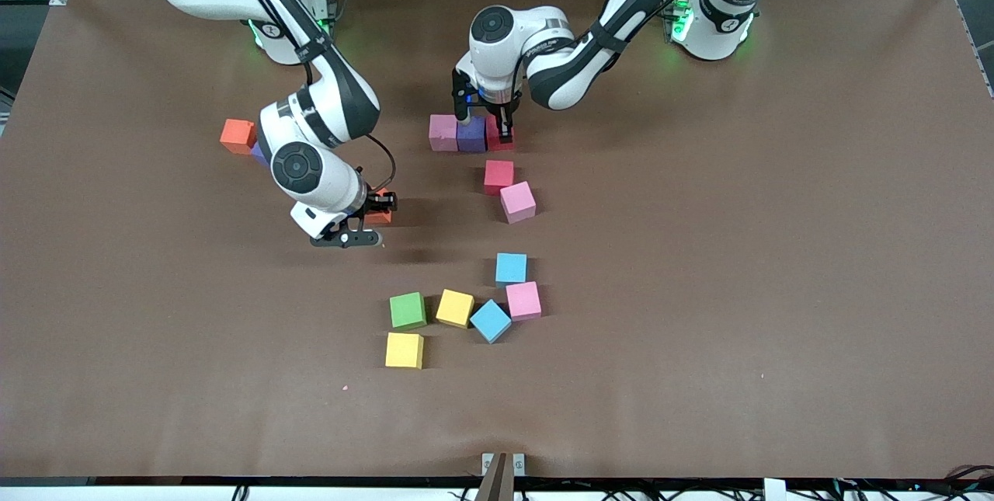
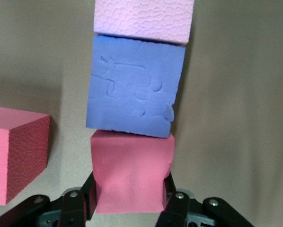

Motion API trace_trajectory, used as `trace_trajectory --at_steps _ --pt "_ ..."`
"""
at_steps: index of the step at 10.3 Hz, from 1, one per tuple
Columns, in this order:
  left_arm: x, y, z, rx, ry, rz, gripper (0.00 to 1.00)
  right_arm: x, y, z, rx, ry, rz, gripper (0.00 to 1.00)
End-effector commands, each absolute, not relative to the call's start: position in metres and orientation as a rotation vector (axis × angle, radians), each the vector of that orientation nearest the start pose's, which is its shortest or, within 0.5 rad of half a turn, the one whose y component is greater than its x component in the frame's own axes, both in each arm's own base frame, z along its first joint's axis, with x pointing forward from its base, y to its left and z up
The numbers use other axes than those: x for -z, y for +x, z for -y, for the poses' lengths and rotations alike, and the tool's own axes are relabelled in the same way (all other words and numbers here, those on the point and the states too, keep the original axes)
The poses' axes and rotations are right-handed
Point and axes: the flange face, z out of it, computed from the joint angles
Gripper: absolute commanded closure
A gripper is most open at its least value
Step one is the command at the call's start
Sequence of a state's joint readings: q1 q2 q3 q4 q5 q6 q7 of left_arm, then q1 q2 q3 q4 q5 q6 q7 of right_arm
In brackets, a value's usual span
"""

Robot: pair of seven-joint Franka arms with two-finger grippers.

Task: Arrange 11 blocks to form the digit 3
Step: 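Carry the orange cube toward the cluster while the left gripper holds pink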

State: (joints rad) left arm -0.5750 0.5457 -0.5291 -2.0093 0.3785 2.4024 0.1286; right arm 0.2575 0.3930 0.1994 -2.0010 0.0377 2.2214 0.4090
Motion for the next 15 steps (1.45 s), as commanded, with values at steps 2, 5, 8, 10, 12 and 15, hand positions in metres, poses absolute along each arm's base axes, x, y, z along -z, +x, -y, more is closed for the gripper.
trace_trajectory --at_steps 2,5,8,10,12,15 --pt "-0.1819 0.256 0.5374 -0.129 -2.321 -2.106 0.46 -0.2579 0.5202 -0.2585 -0.299 -3.087 0.0 0.94" --pt "-0.1798 0.2549 0.5359 -0.097 -2.243 -2.146 0.46 -0.2563 0.5169 -0.2649 -0.303 -3.087 0.012 0.94" --pt "-0.18 0.2561 0.5359 -0.093 -2.239 -2.147 0.0 -0.2563 0.5173 -0.2641 -0.302 -3.087 0.009 0.94" --pt "-0.1801 0.257 0.5357 -0.092 -2.225 -2.163 0.0 -0.2563 0.5169 -0.2649 -0.303 -3.087 0.012 0.94" --pt "-0.1801 0.2578 0.5353 -0.092 -2.224 -2.165 0.0 -0.2563 0.5173 -0.2641 -0.302 -3.087 0.009 0.94" --pt "-0.1838 0.2623 0.5346 -0.081 -2.228 -2.161 0.0 -0.2545 0.5167 -0.2648 -0.307 -3.088 0.009 0.94"
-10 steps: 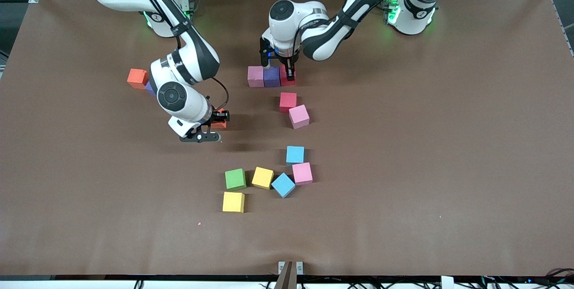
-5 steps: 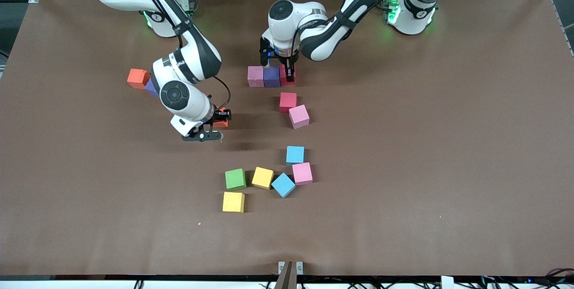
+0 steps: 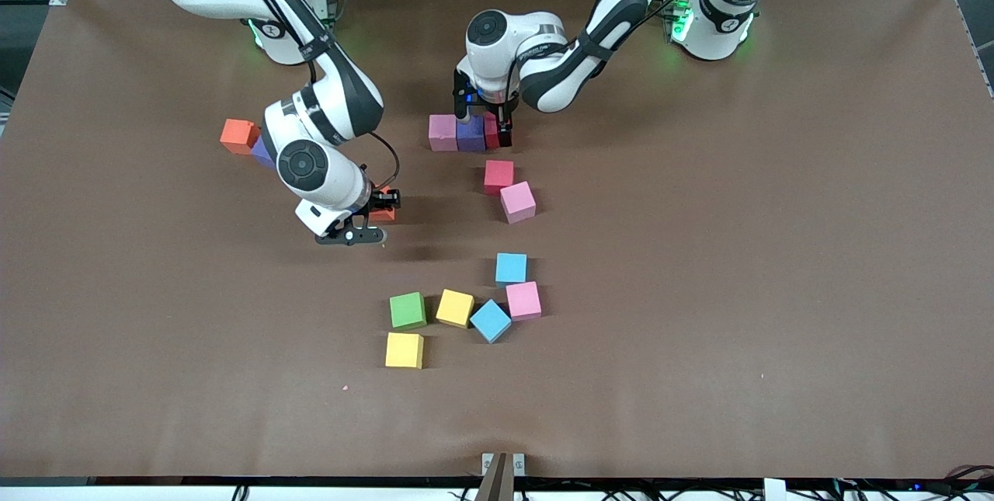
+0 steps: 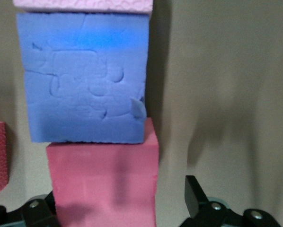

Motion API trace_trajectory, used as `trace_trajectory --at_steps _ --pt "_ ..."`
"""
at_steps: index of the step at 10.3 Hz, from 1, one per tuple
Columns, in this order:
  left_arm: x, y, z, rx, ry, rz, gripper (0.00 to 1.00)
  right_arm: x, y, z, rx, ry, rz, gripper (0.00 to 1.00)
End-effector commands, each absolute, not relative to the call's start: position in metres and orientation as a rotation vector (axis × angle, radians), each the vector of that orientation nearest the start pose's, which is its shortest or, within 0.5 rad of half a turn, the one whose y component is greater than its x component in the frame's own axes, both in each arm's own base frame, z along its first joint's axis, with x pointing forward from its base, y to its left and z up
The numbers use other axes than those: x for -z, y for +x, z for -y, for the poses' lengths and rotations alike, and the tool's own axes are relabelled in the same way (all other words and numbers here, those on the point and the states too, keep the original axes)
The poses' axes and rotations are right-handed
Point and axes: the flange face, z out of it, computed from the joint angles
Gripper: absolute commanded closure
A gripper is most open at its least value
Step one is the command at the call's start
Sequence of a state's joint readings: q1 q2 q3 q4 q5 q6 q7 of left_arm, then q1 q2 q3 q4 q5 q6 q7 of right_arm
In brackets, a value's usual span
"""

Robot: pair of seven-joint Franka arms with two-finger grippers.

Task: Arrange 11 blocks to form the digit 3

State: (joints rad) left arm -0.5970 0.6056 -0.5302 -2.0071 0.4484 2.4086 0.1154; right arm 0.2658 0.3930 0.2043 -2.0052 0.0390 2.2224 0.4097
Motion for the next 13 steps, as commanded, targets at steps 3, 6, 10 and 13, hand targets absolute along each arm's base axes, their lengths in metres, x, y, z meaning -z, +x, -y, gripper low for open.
trace_trajectory --at_steps 3,6,10,13 --pt "-0.196 0.269 0.53 -0.093 -2.2 -2.146 0.0 -0.254 0.513 -0.276 -0.294 -3.088 -0.002 0.94" --pt "-0.208 0.271 0.529 -0.081 -2.196 -2.134 0.0 -0.243 0.495 -0.303 -0.271 -3.093 -0.047 0.94" --pt "-0.223 0.271 0.524 -0.114 -2.172 -2.11 0.0 -0.226 0.47 -0.32 -0.246 -3.096 -0.077 0.95" --pt "-0.245 0.286 0.509 -0.181 -2.208 -2.117 0.0 -0.21 0.454 -0.318 -0.21 -3.088 -0.087 0.95"
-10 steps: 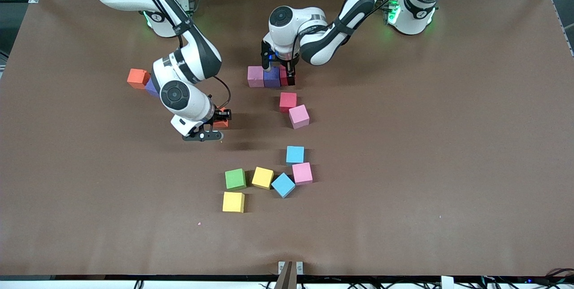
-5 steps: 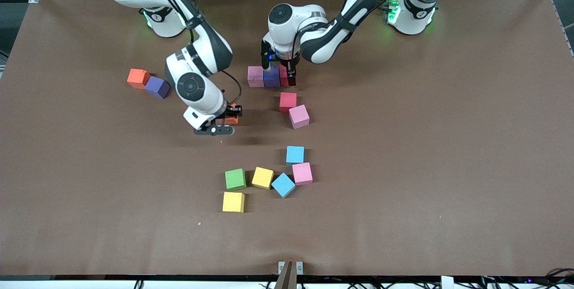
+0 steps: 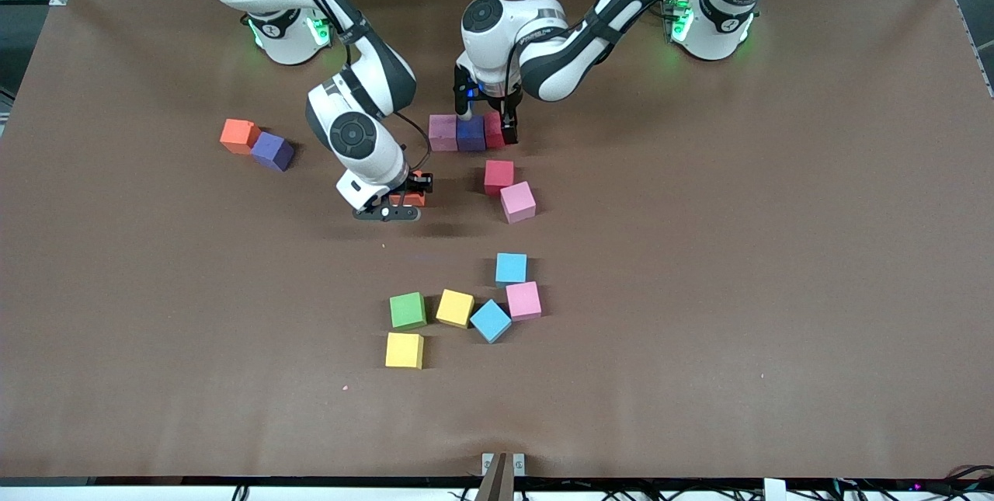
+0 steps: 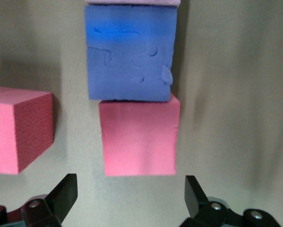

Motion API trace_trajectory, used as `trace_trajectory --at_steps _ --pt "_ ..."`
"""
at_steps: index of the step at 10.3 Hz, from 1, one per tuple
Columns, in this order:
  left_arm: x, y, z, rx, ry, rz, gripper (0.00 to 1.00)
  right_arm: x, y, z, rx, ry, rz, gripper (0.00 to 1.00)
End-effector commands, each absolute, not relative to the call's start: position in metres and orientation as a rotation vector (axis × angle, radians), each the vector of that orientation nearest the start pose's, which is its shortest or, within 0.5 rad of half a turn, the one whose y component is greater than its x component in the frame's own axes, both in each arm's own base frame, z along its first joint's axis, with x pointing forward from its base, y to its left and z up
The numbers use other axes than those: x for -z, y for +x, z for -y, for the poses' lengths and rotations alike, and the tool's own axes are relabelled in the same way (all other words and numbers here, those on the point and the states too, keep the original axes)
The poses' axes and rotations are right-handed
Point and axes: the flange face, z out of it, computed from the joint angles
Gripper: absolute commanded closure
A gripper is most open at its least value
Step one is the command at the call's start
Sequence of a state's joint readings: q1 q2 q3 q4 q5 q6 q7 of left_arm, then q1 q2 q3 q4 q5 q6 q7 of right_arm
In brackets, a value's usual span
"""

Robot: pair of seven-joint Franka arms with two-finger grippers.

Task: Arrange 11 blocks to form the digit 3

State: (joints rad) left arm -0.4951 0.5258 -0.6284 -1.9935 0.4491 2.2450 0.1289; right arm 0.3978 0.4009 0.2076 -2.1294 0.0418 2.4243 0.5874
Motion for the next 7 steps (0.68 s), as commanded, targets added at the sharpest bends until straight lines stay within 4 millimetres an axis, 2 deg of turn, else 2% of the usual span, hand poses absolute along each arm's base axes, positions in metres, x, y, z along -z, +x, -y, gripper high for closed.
trace_trajectory --at_steps 1,2,3,5,7 --pt "-0.256 0.294 0.502 -0.204 -2.226 -2.121 0.0 -0.208 0.452 -0.319 -0.217 -3.09 -0.089 0.95" --pt "-0.263 0.297 0.495 -0.24 -2.232 -2.117 0.0 -0.207 0.446 -0.325 -0.22 -3.093 -0.12 0.95" --pt "-0.272 0.305 0.487 -0.256 -2.257 -2.102 0.0 -0.206 0.438 -0.337 -0.213 -3.093 -0.14 0.95" --pt "-0.286 0.324 0.467 -0.299 -2.298 -2.055 0.0 -0.201 0.434 -0.342 -0.212 -3.091 -0.18 0.95" --pt "-0.297 0.341 0.453 -0.3 -2.346 -2.021 0.0 -0.191 0.425 -0.359 -0.194 -3.08 -0.234 0.95"
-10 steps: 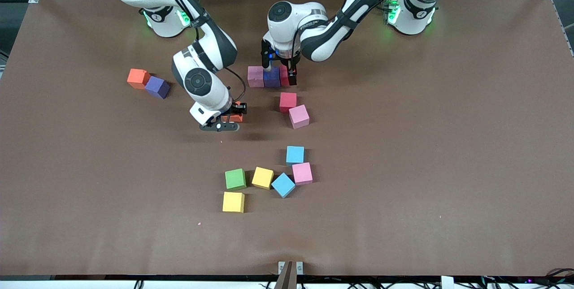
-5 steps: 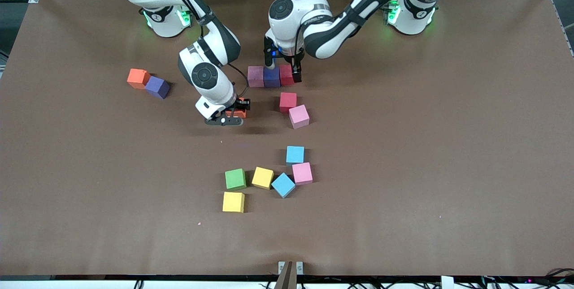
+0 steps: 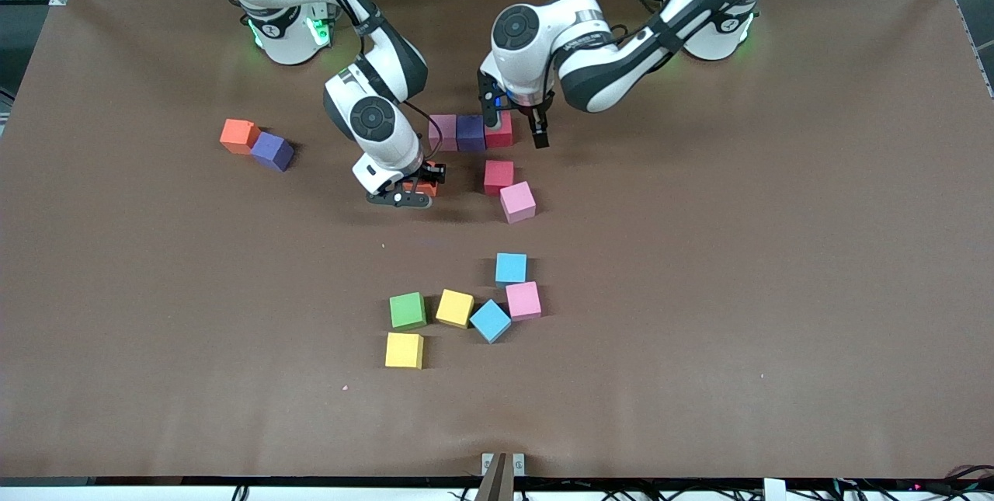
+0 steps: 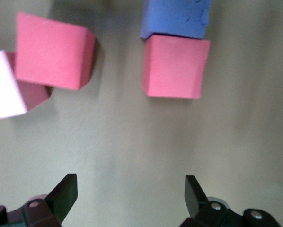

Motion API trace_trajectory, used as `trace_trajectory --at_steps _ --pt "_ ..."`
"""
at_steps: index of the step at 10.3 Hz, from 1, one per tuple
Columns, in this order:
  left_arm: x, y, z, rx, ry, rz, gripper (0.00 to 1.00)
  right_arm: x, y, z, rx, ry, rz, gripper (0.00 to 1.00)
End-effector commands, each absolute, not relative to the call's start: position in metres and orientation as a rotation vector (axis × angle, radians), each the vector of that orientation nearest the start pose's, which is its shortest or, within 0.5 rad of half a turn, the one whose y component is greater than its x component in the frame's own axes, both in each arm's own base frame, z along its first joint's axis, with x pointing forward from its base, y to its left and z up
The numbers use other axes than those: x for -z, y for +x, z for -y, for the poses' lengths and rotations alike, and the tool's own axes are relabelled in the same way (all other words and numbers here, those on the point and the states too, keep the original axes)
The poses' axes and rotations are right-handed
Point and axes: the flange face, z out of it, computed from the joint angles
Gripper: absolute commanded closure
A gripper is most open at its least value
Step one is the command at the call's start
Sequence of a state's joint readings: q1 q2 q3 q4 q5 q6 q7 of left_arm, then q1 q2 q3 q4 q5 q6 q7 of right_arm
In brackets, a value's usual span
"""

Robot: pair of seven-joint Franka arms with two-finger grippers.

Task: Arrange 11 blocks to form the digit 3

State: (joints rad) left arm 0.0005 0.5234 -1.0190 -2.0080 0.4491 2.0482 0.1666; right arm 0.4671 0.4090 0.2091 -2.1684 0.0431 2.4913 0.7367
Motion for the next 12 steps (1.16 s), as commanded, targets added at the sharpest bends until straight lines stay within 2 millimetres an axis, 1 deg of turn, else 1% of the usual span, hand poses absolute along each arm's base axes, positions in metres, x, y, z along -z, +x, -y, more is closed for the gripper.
trace_trajectory --at_steps 1,2,3,4,5,6,7,8,9,10,11,12 --pt "-0.303 0.35 0.447 -0.297 -2.362 -1.997 0.0 -0.184 0.419 -0.369 -0.178 -3.069 -0.245 0.95" --pt "-0.314 0.362 0.438 -0.269 -2.393 -1.97 0.0 -0.179 0.414 -0.372 -0.188 -3.075 -0.234 0.95" --pt "-0.323 0.377 0.427 -0.25 -2.432 -1.938 0.0 -0.178 0.413 -0.373 -0.192 -3.077 -0.23 0.95" --pt "-0.331 0.394 0.411 -0.239 -2.477 -1.896 0.0 -0.178 0.41 -0.374 -0.197 -3.081 -0.222 0.95" --pt "-0.349 0.408 0.4 -0.207 -2.519 -1.865 0.0 -0.176 0.405 -0.377 -0.208 -3.088 -0.205 0.93" --pt "-0.373 0.431 0.385 -0.155 -2.578 -1.811 0.0 -0.175 0.397 -0.383 -0.211 -3.094 -0.173 0.93" --pt "-0.395 0.461 0.364 -0.134 -2.633 -1.731 0.0 -0.175 0.394 -0.385 -0.214 -3.098 -0.156 0.93" --pt "-0.42 0.482 0.354 -0.122 -2.662 -1.682 0.0 -0.173 0.392 -0.385 -0.214 -3.104 -0.123 0.93" --pt "-0.447 0.5 0.35 -0.058 -2.716 -1.627 0.0 -0.172 0.391 -0.385 -0.213 -3.106 -0.071 0.93" --pt "-0.456 0.511 0.344 -0.035 -2.764 -1.583 0.0 -0.17 0.389 -0.38 -0.221 -3.109 0.016 0.93" --pt "-0.462 0.524 0.334 -0.017 -2.824 -1.487 0.0 -0.17 0.388 -0.377 -0.227 -3.111 0.026 0.93" --pt "-0.458 0.534 0.325 -0.021 -2.846 -1.441 0.0 -0.17 0.387 -0.378 -0.227 -3.112 0.017 0.93"
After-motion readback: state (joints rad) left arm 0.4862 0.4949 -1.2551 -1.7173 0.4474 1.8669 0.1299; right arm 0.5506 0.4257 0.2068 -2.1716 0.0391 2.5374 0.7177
